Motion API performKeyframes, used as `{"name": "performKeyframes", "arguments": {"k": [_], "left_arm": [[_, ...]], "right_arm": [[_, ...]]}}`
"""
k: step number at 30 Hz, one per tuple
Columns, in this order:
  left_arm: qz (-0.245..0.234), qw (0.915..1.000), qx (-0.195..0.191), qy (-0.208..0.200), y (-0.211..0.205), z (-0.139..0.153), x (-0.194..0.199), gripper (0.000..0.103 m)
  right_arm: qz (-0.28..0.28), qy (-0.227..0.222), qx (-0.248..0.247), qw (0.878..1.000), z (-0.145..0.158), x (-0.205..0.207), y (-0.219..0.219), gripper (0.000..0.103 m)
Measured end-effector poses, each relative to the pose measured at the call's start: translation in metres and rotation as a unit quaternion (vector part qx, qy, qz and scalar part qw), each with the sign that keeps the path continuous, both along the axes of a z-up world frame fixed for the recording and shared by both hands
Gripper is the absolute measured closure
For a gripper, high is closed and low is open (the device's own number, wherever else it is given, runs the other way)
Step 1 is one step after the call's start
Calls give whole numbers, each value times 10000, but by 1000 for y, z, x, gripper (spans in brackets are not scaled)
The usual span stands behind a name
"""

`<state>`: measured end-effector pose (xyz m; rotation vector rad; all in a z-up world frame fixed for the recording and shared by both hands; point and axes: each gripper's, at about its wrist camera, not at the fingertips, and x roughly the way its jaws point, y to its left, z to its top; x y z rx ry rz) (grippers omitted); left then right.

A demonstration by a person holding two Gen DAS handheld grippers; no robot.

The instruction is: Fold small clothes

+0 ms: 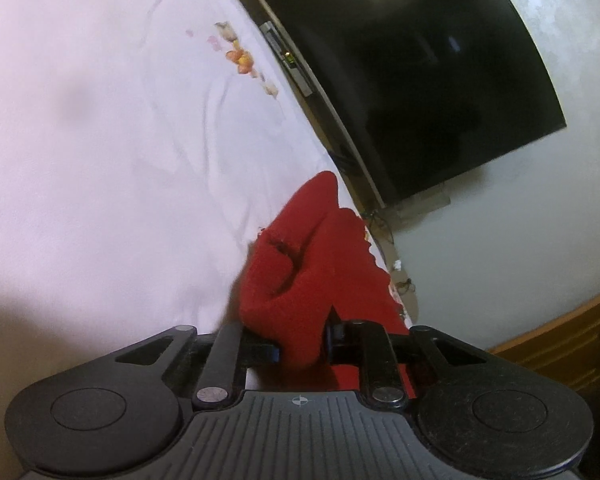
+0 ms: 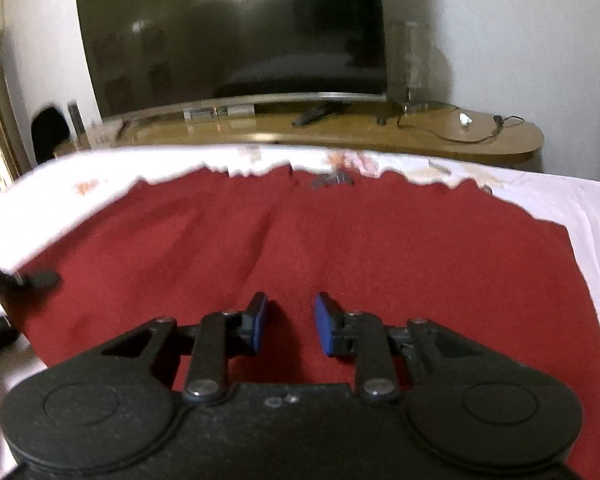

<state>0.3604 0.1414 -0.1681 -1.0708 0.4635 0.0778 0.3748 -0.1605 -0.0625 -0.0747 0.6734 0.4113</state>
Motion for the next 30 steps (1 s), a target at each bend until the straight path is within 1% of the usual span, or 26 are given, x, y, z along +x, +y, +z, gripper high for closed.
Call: {"name": "performKeyframes", "arguments": {"k": [3,5,7,9,10,12,14,15,17,18,20,21,22,23,24,25,26,27,28,29,30], "left_arm": [[-60,9994,66,-327,3,9,-9,94],[-302,9966,248,-724,-4,31,-6,94],[-687,9903,358,-1154,-18,59,2,94],[-1114,9806,555,-1516,-38,89,16,94],[-1395,9740,629,-1672,-52,103,25,94],[-1903,9615,627,-1881,-81,122,42,94],[-2507,9449,737,-1972,-118,132,61,94],[-2772,9378,754,-1950,-136,131,69,94],[-3321,9239,762,-1741,-174,120,89,94],[-3536,9190,772,-1565,-192,110,98,94],[-3879,9111,907,-1057,-228,84,117,94],[-4085,9037,1041,-753,-246,69,126,94],[-4248,8954,1264,-423,-262,55,131,93],[-4302,8902,1474,-283,-273,47,130,93],[-4283,8872,1660,-439,-278,49,125,92],[-4290,8844,1767,-509,-279,55,121,76],[-4362,8804,1772,-572,-279,65,116,48],[-4375,8790,1759,-707,-275,75,113,36],[-4296,8796,1808,-947,-267,87,106,23],[-4214,8790,1898,-1173,-259,97,98,23],[-4167,8786,1944,-1292,-247,105,93,23]], "right_arm": [[102,-145,-270,9995,-1,-1,6,78],[97,-181,-284,9994,-3,-2,6,78],[25,-138,-123,9998,-5,-1,2,77],[-49,-71,67,9999,-5,1,-2,77],[-76,-15,173,9998,-5,3,-5,77],[-130,195,555,9982,-3,9,-16,78],[-289,468,1139,9920,1,14,-39,83],[-441,524,1357,9884,4,14,-53,83],[-925,485,1868,9768,13,7,-94,76],[-1215,480,2162,9676,15,2,-121,73],[-1745,354,2695,9464,20,-12,-173,63],[-1979,237,2961,9341,22,-23,-200,57],[-2127,141,3125,9257,25,-31,-219,38],[-2203,55,3241,9200,28,-38,-233,21],[-2257,-33,3324,9157,31,-46,-246,20],[-2241,-59,3376,9142,34,-51,-254,20],[-2170,-34,3422,9142,36,-55,-260,20],[-2055,11,3485,9145,38,-57,-263,20],[-1951,55,3544,9145,39,-59,-265,20],[-1854,117,3590,9147,39,-60,-265,20],[-1746,209,3645,9145,37,-60,-264,20]]}}
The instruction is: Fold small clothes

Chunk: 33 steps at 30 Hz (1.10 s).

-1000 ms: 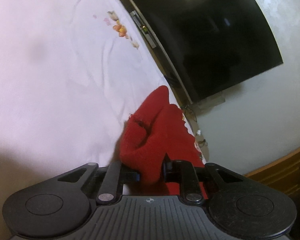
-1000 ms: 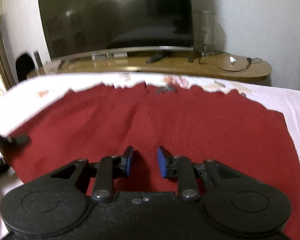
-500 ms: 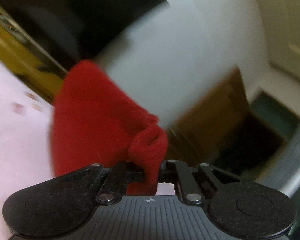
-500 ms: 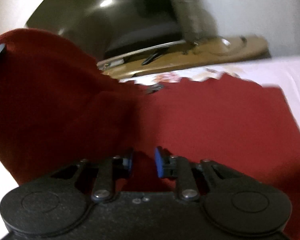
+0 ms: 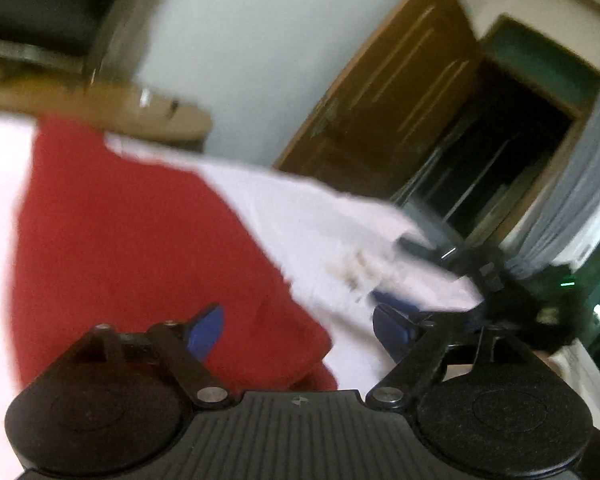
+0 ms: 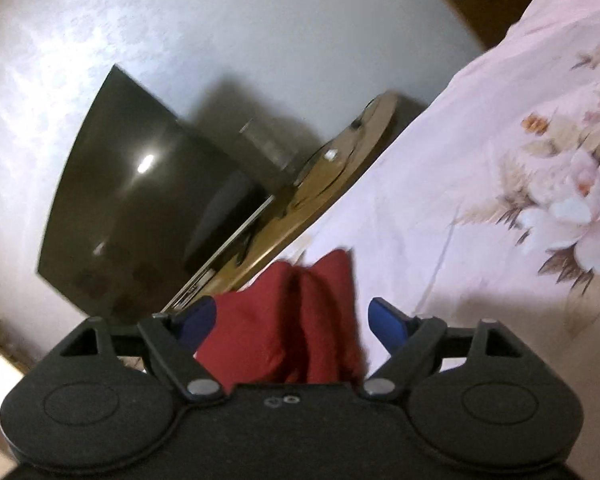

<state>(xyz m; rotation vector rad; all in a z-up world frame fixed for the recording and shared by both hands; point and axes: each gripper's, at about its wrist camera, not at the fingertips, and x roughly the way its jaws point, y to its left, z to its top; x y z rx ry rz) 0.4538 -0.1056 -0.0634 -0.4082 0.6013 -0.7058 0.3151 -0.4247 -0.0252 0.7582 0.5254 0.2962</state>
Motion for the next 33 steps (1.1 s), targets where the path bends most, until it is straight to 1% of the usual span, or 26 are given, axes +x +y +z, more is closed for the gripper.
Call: {"name": "performKeyframes", "arguments": {"k": [1,3,5,7,9,11,14,15,17,19,20,22,24,25,26,28,30,33], "left_arm": [[140,9999,-32,-37,14,2,1,23],[675,9977,-37,-5,47,3,2,23],[1305,9909,109,316,77,-7,9,23],[1631,9851,125,542,96,-18,19,23],[1821,9800,279,750,103,-25,21,23],[1913,9774,295,848,108,-32,25,23],[2044,9728,357,1032,100,-43,30,23],[2050,9724,349,1059,102,-52,23,23],[2100,9710,337,1090,105,-54,20,23],[2144,9701,356,1084,104,-55,23,23],[2179,9693,363,1081,104,-57,26,23],[2182,9691,326,1103,103,-60,33,23],[2142,9697,365,1114,104,-64,42,23],[2115,9704,430,1085,102,-62,43,23],[2083,9710,525,1047,99,-62,46,23],[2062,9709,666,1018,96,-57,47,23],[2087,9708,648,992,96,-50,46,23],[2008,9748,571,785,90,-39,39,23]], "right_arm": [[131,56,96,9999,-4,0,1,20],[356,209,365,9985,-14,6,6,20],[547,374,645,9957,-24,13,13,22],[652,509,847,9930,-33,19,20,22],[735,644,924,9909,-41,23,31,22],[811,775,851,9900,-44,30,38,23],[943,877,778,9886,-45,41,46,26],[1010,872,752,9882,-44,45,49,27],[1041,845,567,9893,-40,50,53,40],[1087,699,322,9911,-34,56,58,41],[1124,712,217,9909,-33,59,62,42],[1238,886,1,9883,-39,73,70,42],[1343,846,-197,9871,-40,78,78,45],[1359,792,-354,9869,-38,79,82,60],[1379,734,-556,9861,-35,78,86,84],[1385,585,-1019,9834,-26,75,96,87],[1346,239,-1403,9806,-11,65,105,88],[1317,-336,-1632,9772,13,46,110,89]]}}
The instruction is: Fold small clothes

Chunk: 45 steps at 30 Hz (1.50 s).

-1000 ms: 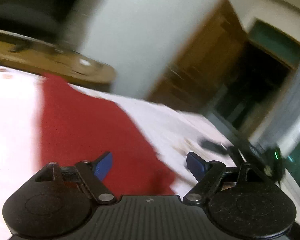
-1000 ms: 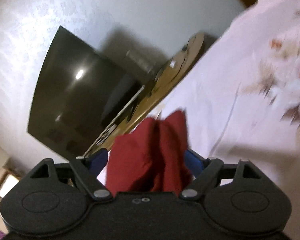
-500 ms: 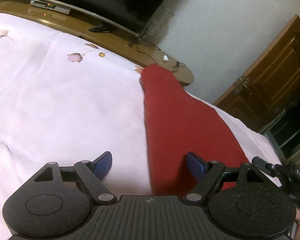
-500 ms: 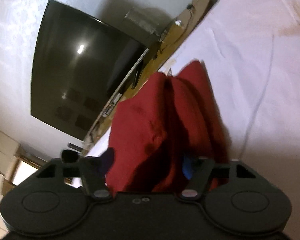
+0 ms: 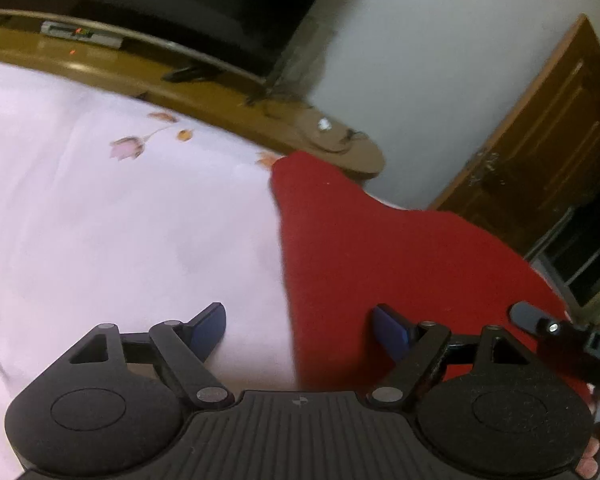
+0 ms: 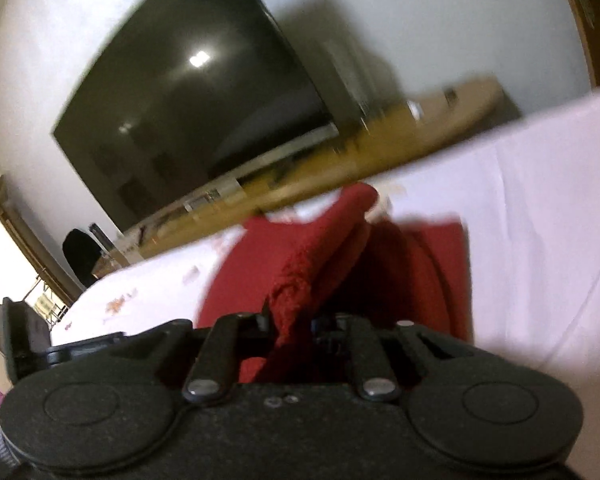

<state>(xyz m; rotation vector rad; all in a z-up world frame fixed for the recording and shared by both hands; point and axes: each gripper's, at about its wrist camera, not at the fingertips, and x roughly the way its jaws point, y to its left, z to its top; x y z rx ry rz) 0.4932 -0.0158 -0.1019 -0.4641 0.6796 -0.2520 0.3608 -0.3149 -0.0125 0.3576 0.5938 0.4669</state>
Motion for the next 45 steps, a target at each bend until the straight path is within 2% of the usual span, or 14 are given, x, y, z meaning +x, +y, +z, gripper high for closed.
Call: {"name": "performKeyframes", "arguments": {"k": [5,7,10,13,15,19,21,27,30,34,37,39,43,45], "left_arm": [[-328,9985,410,-158,-27,10,4,23],[-409,9973,602,2,-36,7,8,23],[-472,9978,428,157,-37,-2,14,23],[-529,9973,466,182,-35,2,14,23],[-550,9973,483,32,-31,10,14,23],[-465,9977,424,-244,-18,24,26,23],[-450,9976,485,-210,-15,24,38,23],[-605,9971,465,-5,-20,14,69,23],[-634,9966,511,111,-26,9,80,23],[-616,9941,880,160,-41,7,87,22],[-575,9927,1039,218,-49,3,91,9],[-541,9938,930,267,-44,2,91,8],[-558,9957,745,-22,-29,15,63,8],[-635,9962,591,-119,-21,17,38,8]], "right_arm": [[-210,-356,-79,9991,13,-22,-11,89],[-394,-81,45,9992,-2,-17,-25,89],[-712,652,196,9951,-49,3,-40,89],[-790,690,574,9928,-60,-4,-49,87],[-710,623,541,9941,-55,-5,-47,82],[-767,290,866,9929,-42,3,-64,54],[-820,293,1128,9898,-42,19,-73,54],[-834,634,1121,9882,-55,76,-71,58],[-739,366,754,9937,-49,70,-63,93],[-911,-207,-148,9955,-42,55,-51,94],[-1113,224,-464,9924,-63,65,-49,93],[-1118,334,-420,9923,-60,65,-50,92],[-1146,382,-450,9917,-39,50,-52,60],[-1049,308,-133,9939,-26,24,-59,55]]}}
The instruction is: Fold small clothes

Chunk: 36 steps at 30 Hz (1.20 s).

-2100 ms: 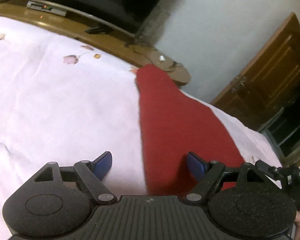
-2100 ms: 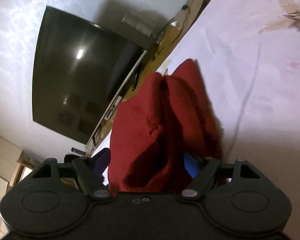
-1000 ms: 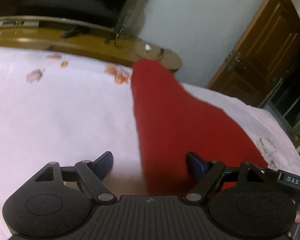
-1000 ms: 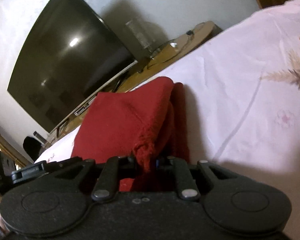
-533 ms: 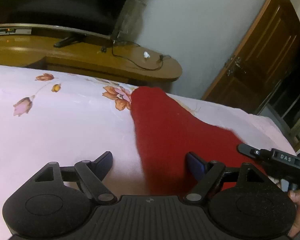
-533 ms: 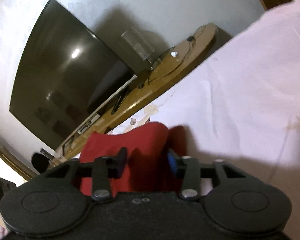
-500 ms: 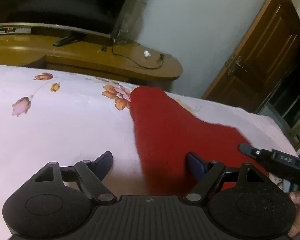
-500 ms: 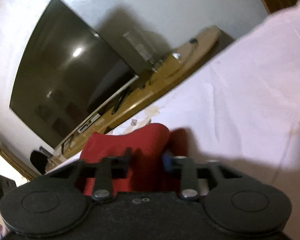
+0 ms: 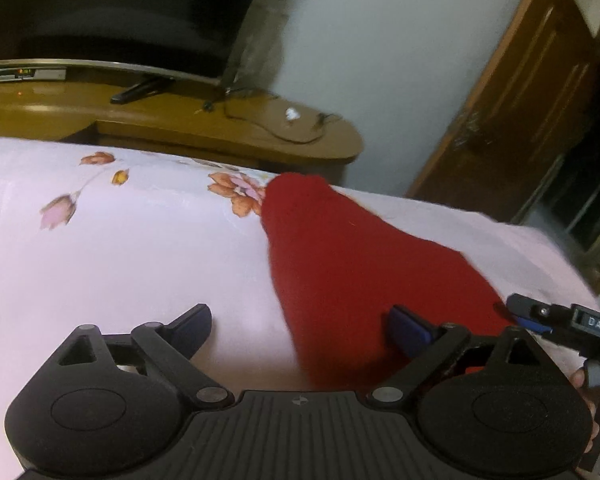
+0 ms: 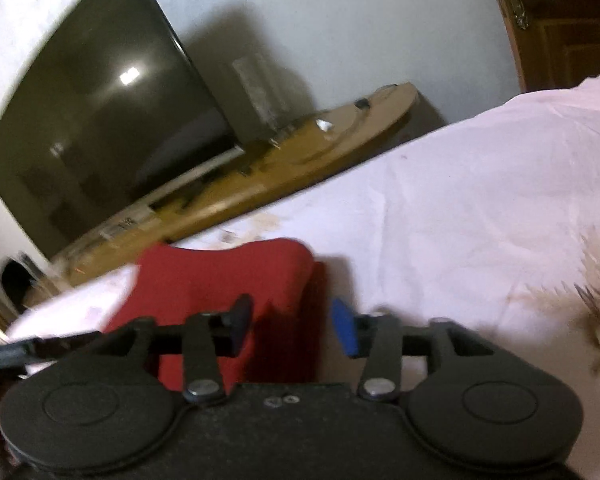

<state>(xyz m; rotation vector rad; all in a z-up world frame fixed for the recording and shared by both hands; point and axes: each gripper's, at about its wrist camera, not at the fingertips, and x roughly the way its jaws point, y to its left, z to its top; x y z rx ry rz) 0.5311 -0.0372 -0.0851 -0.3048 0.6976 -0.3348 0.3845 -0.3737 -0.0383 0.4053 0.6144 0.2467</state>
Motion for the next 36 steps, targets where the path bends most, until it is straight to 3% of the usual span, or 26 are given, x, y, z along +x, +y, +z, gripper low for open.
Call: {"name": "performKeyframes", "arguments": {"k": [5,9,10,11,17,19,22,25,28,30,32,35,36], "left_arm": [[-223,9995,-203,-11,13,-6,-52,8],[-270,9995,61,143,10,-19,-64,8],[-286,9993,120,191,9,-22,-65,8],[-311,9991,250,130,9,-22,-66,8],[-515,9940,959,-144,10,-28,-80,8],[-504,9943,930,-139,13,-27,-82,8],[-380,9954,850,-209,22,-10,-95,8],[-416,9973,451,-408,25,6,-110,8],[-577,9964,457,-413,5,6,-113,8],[-673,9962,474,-296,-9,-1,-112,8],[-703,9945,757,-187,-21,-12,-115,8],[-735,9916,1052,-167,-16,-26,-126,8],[-742,9894,1229,-218,-14,-27,-130,8]], "right_arm": [[175,196,436,9987,1,-77,-4,55],[269,407,652,9967,-9,-109,6,58],[286,469,535,9971,-11,-109,12,71],[279,516,295,9978,-13,-107,19,94],[93,437,-372,9983,-3,-112,20,96],[12,587,-347,9977,-17,-110,15,96],[-70,595,-342,9976,-11,-109,16,89],[-101,238,-392,9989,9,-124,20,83],[290,-143,-543,9980,25,-136,40,81],[738,-277,-838,9934,26,-132,67,81],[1127,-217,-1347,9842,16,-128,94,83],[1244,13,-2201,9675,-8,-126,107,85],[1201,30,-2143,9694,-11,-126,100,85]]}}
